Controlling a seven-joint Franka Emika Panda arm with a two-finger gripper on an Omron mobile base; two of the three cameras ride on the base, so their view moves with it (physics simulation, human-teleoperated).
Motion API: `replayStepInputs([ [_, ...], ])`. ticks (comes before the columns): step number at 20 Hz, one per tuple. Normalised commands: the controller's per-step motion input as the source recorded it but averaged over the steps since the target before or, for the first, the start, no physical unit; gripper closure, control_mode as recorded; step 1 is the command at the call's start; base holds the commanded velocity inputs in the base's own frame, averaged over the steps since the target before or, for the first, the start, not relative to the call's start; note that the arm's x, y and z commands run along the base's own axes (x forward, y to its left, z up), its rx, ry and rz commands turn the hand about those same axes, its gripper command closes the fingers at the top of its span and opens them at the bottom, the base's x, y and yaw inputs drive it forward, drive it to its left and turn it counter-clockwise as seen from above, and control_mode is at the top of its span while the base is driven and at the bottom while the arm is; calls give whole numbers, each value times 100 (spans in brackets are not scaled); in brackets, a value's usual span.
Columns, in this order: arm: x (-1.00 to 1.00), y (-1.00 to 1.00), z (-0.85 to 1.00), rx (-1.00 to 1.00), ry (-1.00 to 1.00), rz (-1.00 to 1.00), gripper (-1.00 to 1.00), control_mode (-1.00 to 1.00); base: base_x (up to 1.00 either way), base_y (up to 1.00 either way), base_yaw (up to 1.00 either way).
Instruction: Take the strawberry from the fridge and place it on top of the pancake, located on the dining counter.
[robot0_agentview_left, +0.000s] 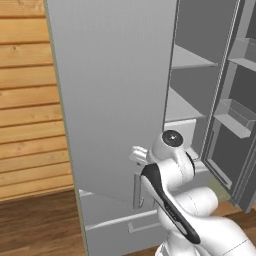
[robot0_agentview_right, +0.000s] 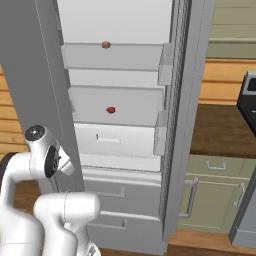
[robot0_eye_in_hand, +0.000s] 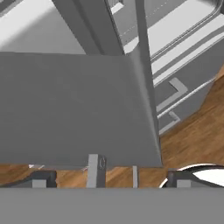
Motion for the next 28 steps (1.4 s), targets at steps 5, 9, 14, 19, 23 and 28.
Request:
replayStepInputs([
  [5,-17,19,28,9,-33,0,-100,-100,0,0,0],
  [9,-97,-48,27,17,-24,0,-100,-100,0,0,0],
  [14,-100,-80,21,23,-23,3,-100,-100,0,0,0],
  [19,-96,-89,4,27,-26,3,-100,-100,0,0,0],
  [23,-19,-63,-1,27,-20,5,-100,-100,0,0,0],
  [28,46,-28,-8,30,-11,3,-100,-100,0,0,0],
])
